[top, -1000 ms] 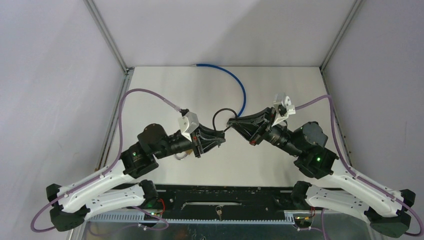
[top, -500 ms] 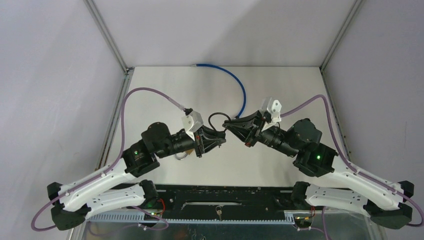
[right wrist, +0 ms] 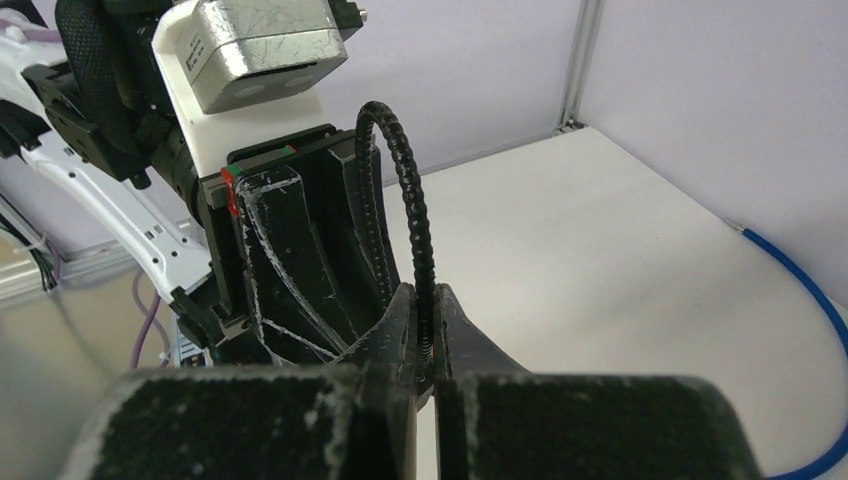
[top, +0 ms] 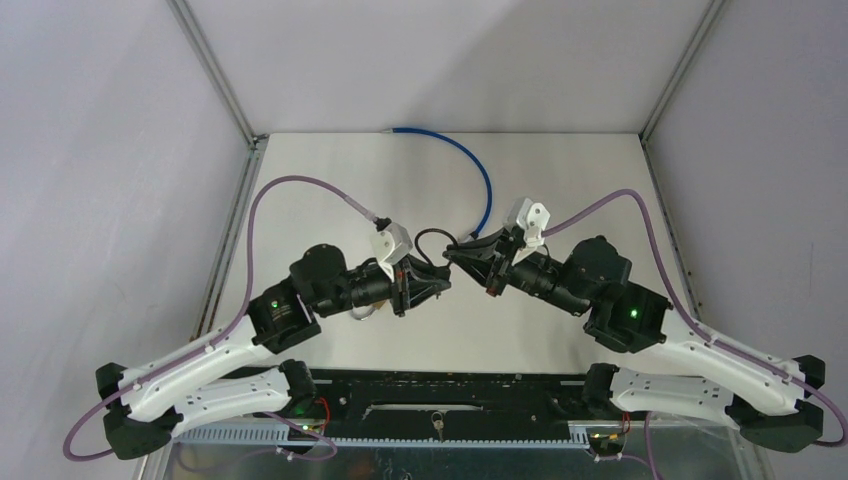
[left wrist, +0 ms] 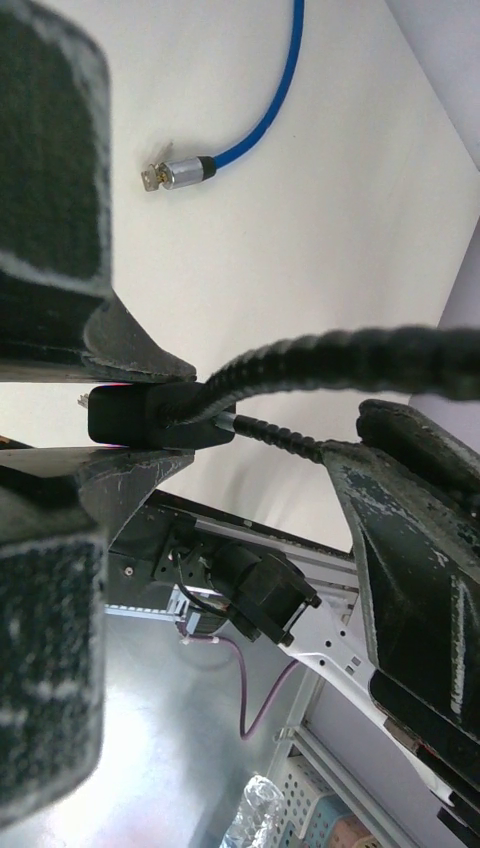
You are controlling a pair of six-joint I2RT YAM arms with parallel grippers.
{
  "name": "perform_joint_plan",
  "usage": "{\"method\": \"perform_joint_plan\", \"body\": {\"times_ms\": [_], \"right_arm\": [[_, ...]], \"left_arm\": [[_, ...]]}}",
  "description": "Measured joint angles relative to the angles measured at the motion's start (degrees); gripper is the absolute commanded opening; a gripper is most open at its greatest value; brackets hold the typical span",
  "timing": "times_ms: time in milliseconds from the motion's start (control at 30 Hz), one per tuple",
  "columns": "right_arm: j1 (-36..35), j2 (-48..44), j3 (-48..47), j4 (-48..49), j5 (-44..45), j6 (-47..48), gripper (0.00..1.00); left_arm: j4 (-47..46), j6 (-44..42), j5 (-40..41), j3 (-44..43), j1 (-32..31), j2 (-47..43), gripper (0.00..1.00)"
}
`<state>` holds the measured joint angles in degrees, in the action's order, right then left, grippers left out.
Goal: Lock with the key
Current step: Lock the lock.
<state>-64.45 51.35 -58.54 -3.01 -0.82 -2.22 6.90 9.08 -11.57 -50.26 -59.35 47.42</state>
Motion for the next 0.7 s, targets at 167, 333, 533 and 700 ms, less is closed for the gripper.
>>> {"method": "perform_joint_plan", "body": {"times_ms": [167,333,533,700], "right_arm": [[0.0,-0.9,1.8,1.9,1.2,-1.4,0.0],[0.0,-2.1,5.6,6.3,2.1,-3.8,0.0],[0.0,-1.9,7.5,9.5,2.4,-5.7,0.0],[-0.5,-0.8,8.1,11.1,2.7,-6.4,0.0]], "left_arm": [[-0.3,1.1,0.5,0.0,0.0,-0.2,0.0],[-0.3,1.9,0.7,0.7,0.0,-0.4,0.0],[0.2,2.5,0.9,0.8,0.0,-0.4,0.0],[0.4,3.0,0.7,0.8,-0.1,-0.4,0.0]]}}
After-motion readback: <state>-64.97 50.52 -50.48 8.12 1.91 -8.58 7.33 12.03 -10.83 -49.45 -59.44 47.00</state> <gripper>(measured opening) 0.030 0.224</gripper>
